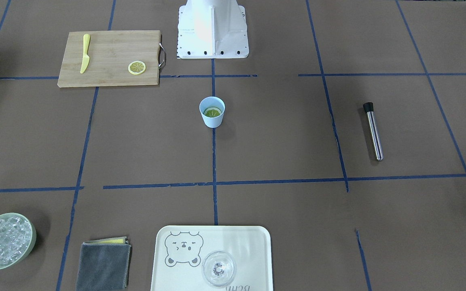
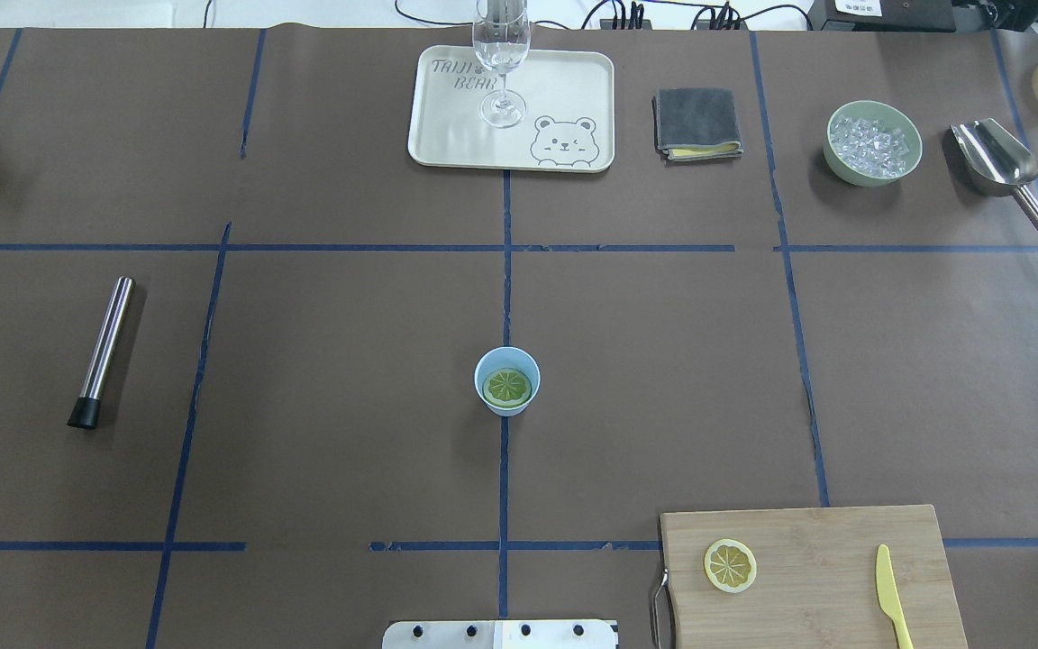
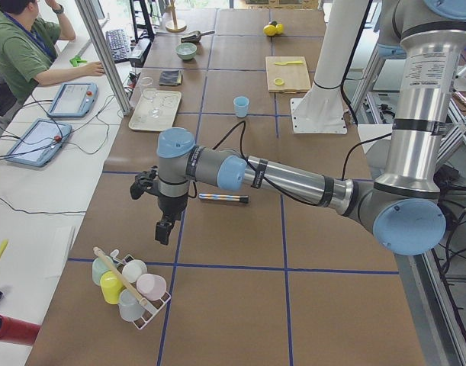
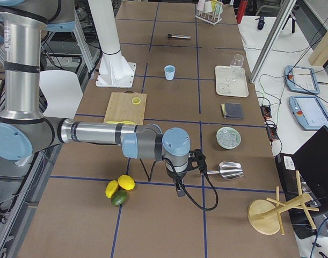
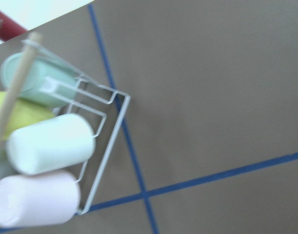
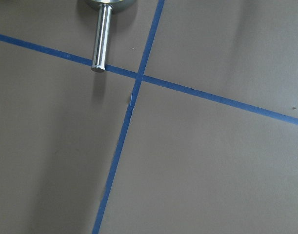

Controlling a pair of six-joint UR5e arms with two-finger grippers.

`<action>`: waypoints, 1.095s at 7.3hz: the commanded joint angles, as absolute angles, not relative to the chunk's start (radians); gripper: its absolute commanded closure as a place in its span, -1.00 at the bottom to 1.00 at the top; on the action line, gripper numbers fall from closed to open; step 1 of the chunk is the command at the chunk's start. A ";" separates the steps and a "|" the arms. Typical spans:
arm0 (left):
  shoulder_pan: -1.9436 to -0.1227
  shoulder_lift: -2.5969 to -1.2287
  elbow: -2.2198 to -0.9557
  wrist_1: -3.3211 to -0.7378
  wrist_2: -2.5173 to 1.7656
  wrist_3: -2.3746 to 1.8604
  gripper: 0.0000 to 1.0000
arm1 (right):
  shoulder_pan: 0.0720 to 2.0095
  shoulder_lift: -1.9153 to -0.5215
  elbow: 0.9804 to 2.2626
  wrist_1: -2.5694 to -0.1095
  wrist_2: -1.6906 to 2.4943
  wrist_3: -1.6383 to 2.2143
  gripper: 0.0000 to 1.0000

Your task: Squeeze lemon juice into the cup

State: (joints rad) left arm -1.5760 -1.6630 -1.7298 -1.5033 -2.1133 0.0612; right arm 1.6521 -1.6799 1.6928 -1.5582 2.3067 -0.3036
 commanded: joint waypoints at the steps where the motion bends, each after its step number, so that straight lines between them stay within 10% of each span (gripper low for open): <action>1: -1.661 -1.588 -1.744 -1.440 -2.211 0.146 -1.00 | 1.651 -1.671 1.704 -1.555 2.303 -0.308 -1.00; 4: -1.658 -1.381 -1.714 -1.838 -2.400 0.175 -1.00 | 1.643 -1.657 1.712 -1.560 2.273 -0.316 -1.00; 8: -1.648 -1.402 -1.687 -1.714 -2.398 0.181 -1.00 | 1.643 -1.664 1.707 -1.559 2.278 -0.308 -1.00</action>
